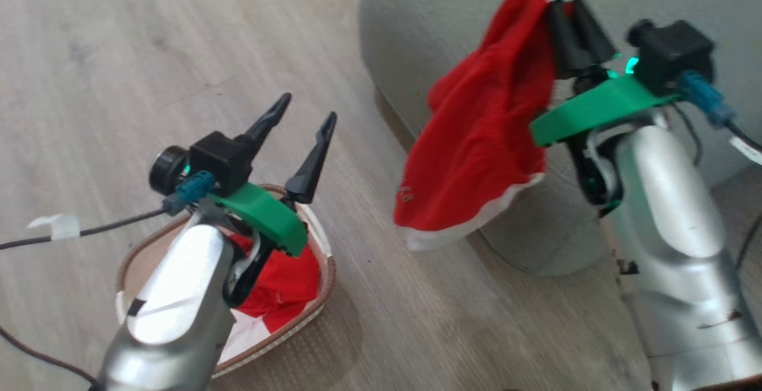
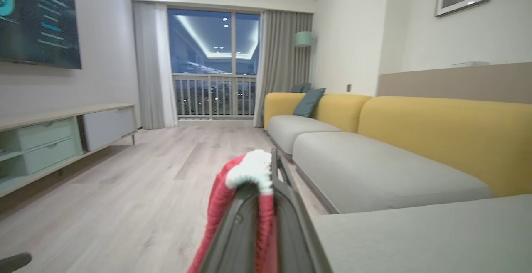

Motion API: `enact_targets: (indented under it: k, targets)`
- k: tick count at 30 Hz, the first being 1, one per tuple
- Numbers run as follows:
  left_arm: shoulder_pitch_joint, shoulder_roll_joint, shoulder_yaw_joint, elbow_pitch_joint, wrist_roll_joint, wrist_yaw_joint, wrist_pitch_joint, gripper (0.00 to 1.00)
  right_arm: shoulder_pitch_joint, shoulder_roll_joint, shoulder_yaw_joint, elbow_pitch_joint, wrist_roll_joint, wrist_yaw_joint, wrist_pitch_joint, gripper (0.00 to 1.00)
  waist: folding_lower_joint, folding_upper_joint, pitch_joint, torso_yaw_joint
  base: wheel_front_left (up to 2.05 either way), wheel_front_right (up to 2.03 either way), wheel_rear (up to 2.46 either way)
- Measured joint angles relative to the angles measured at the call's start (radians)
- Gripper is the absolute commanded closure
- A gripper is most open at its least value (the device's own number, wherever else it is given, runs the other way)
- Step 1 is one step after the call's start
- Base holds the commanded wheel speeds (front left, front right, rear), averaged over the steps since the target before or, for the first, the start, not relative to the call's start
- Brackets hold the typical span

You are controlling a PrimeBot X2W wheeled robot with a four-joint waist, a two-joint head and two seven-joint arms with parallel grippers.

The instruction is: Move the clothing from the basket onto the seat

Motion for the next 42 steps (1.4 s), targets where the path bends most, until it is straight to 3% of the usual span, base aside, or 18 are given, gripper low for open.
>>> enact_targets:
  k: [10, 19, 24, 28, 34, 42]
  targets:
    - [-0.002, 0.018, -0.037, -0.008, 0.002, -0.008, 0.000, 0.00, 0.017, 0.004, -0.118, -0.037, -0.125, 0.000, 0.000, 1.00, 0.0001, 0.0000, 0.086, -0.029, 0.00, 0.00, 0.00]
    - [-0.023, 0.134, -0.093, -0.095, -0.022, -0.008, 0.003, 0.00, -0.225, -0.022, -0.302, 0.039, -0.265, 0.000, 0.000, 1.00, 0.0003, -0.0001, 0.248, -0.021, 0.00, 0.00, 0.00]
    - [-0.048, 0.192, -0.130, -0.139, -0.045, -0.008, 0.008, 0.00, -0.370, -0.055, -0.407, 0.036, -0.353, 0.000, 0.048, 1.00, 0.0003, 0.0000, 0.328, 0.022, 0.00, 0.00, 0.00]
    - [-0.069, 0.227, -0.147, -0.160, -0.065, -0.008, 0.011, 0.00, -0.501, -0.124, -0.504, 0.026, -0.415, 0.000, 0.116, 1.00, 0.0003, -0.0001, 0.384, 0.073, 0.00, 0.00, 0.00]
    - [-0.082, 0.255, -0.165, -0.177, -0.088, -0.008, 0.009, 0.00, -0.656, -0.186, -0.643, -0.089, -0.524, 0.000, 0.249, 1.00, 0.0002, -0.0001, 0.455, 0.151, 0.00, 0.00, 0.00]
    - [-0.104, 0.282, -0.195, -0.180, -0.103, -0.008, 0.000, 0.00, -0.644, -0.220, -0.797, -0.198, -0.587, 0.000, 0.390, 1.00, 0.0002, -0.0001, 0.540, 0.233, 0.00, 0.00, 0.00]
